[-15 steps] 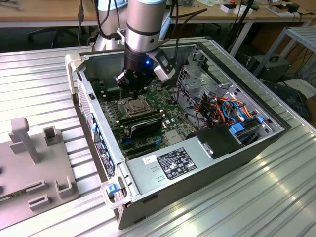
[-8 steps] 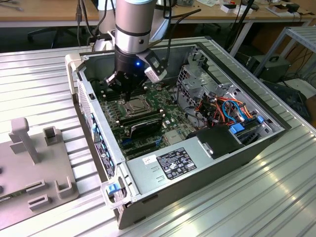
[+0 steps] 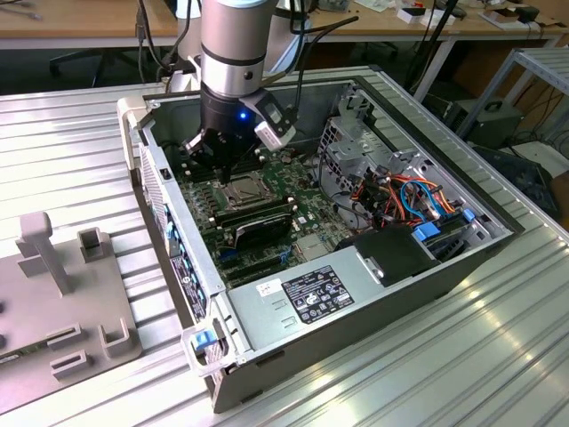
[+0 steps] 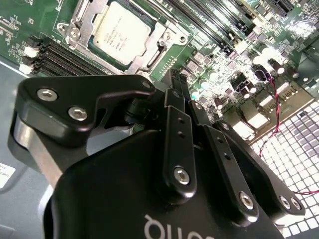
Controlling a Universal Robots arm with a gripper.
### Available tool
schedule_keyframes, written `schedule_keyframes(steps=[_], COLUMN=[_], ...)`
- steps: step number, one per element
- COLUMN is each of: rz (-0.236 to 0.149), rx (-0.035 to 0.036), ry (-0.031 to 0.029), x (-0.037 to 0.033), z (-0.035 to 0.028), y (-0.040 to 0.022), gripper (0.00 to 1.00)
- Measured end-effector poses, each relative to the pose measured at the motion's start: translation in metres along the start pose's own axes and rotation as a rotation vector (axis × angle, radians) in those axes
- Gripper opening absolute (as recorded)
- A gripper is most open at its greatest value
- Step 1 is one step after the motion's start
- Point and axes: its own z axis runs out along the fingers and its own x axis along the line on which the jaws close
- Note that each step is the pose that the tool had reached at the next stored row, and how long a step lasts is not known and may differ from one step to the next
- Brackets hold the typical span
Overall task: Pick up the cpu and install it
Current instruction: 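Install the first cpu locking lever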
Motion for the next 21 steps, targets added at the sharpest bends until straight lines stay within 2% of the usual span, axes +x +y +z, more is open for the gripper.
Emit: schedule_keyframes(steps=[5,10,17,21], rz=[0.000,0.000,0.000,0.000], rx=[-0.0009,-0.0086,-0.0084,-0.0085], ry=[-0.0001,-0.0010,-0.0007,-0.0008], x=[0.0001,0.0000,0.0000,-0.0002], z=[-0.0007,-0.0039,-0.0044,-0.0092], y=[0.0000,0.0001,0.0001,0.0002], gripper=[0.11,0.11,0.11,0.11])
